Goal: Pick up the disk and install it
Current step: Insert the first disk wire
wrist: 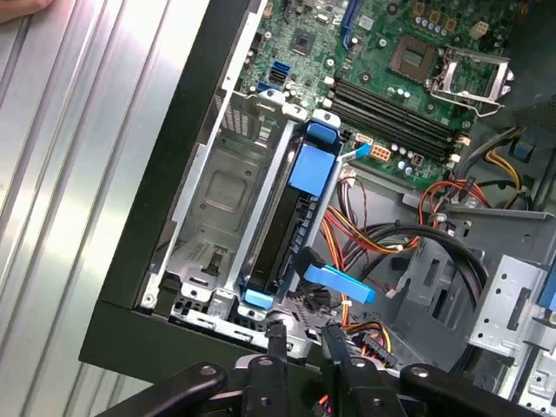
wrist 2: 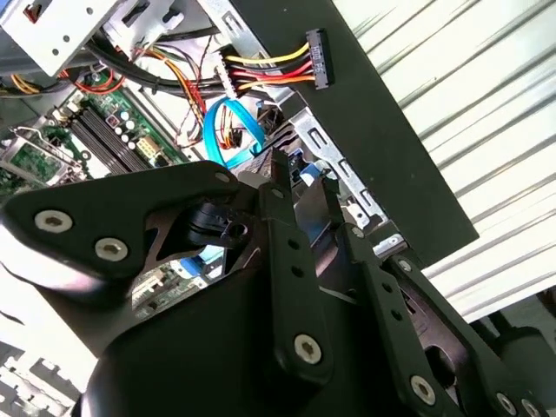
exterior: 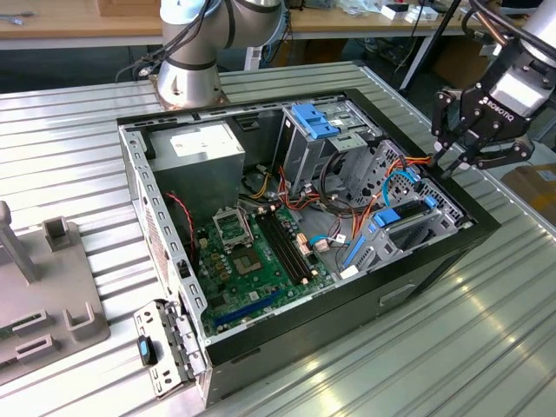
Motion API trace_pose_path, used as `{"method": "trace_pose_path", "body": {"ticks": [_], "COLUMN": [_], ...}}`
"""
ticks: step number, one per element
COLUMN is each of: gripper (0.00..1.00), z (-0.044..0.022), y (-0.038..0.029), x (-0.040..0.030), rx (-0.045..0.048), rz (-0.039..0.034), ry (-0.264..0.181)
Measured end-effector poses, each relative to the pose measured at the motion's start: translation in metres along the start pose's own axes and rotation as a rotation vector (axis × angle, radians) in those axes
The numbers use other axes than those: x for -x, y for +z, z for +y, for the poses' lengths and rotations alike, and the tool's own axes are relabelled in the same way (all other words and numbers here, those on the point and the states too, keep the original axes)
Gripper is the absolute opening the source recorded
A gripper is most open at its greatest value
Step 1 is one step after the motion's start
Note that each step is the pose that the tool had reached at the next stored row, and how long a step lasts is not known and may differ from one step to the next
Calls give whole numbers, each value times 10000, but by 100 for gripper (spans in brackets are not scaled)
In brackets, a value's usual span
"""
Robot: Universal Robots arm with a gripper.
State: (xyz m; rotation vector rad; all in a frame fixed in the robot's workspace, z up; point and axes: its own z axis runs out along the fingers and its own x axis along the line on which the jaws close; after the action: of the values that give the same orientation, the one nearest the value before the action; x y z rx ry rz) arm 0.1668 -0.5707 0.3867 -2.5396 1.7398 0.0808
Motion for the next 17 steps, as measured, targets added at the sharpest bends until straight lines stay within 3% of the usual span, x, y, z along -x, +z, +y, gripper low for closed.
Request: {"method": "trace_pose_path", "body": {"ticks": [9, 10, 17], "gripper": [30, 30, 30], "z": [-120, -160, -206], "y": [2, 2, 28], "x": [-46, -61, -78], "rx": [75, 96, 232], "rz": [-22, -28, -64], "ry": [-961, -1214, -2946]}}
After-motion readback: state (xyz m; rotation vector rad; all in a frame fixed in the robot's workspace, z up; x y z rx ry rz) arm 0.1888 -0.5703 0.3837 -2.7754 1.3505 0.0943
